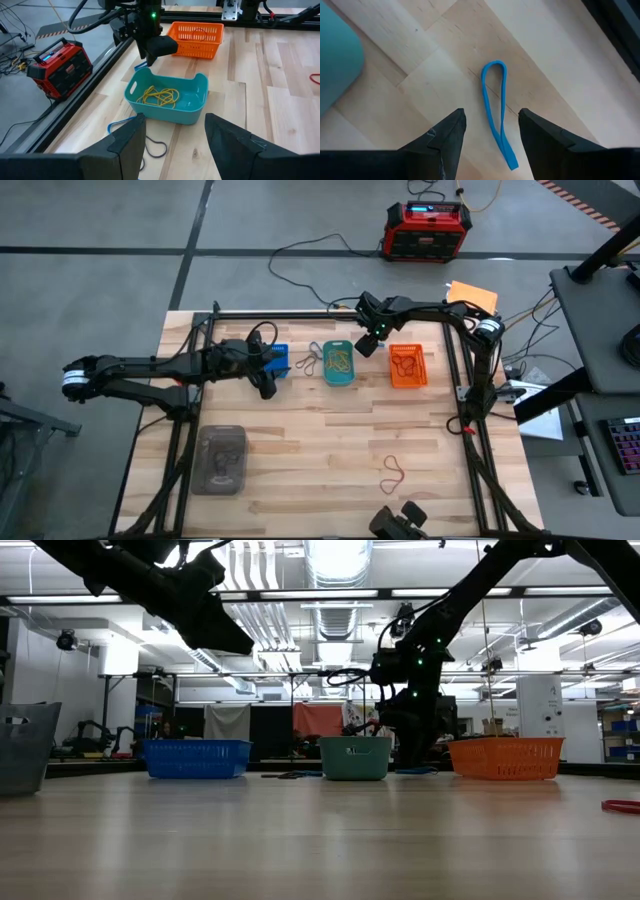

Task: Sort rubber bands into baskets
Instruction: Put the right blue rubber band into the blue bin

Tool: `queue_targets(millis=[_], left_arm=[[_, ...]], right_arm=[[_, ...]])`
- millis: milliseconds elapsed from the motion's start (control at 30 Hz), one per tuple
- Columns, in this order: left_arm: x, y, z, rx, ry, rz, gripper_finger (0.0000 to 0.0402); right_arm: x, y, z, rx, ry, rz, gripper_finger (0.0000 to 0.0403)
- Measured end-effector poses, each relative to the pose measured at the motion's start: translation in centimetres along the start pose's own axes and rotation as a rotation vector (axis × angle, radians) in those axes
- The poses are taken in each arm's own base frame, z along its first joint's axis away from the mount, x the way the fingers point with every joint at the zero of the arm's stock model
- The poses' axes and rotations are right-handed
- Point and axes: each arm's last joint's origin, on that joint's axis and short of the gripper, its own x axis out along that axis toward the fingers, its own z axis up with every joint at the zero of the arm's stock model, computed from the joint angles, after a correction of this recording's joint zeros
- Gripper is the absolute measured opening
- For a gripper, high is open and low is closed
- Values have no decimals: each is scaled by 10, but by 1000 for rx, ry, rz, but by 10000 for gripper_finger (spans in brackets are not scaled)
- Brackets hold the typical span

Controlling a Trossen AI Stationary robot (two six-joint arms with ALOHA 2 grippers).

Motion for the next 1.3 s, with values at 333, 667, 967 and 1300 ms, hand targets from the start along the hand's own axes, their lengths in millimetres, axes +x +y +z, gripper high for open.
queue_targets(millis=[333, 667, 967, 1300], left_arm=[[0, 0, 0, 0, 0, 0, 187], [0, 0, 0, 0, 0, 0, 187], [0, 0, 0, 0, 0, 0, 187], [0, 0, 0, -18, 0, 0, 187]], right_arm=[[4, 0, -5, 0, 16, 0, 177], [11, 0, -11, -8, 6, 0, 175], [11, 0, -10, -13, 3, 0, 101], [10, 0, -9, -26, 0, -1, 11]])
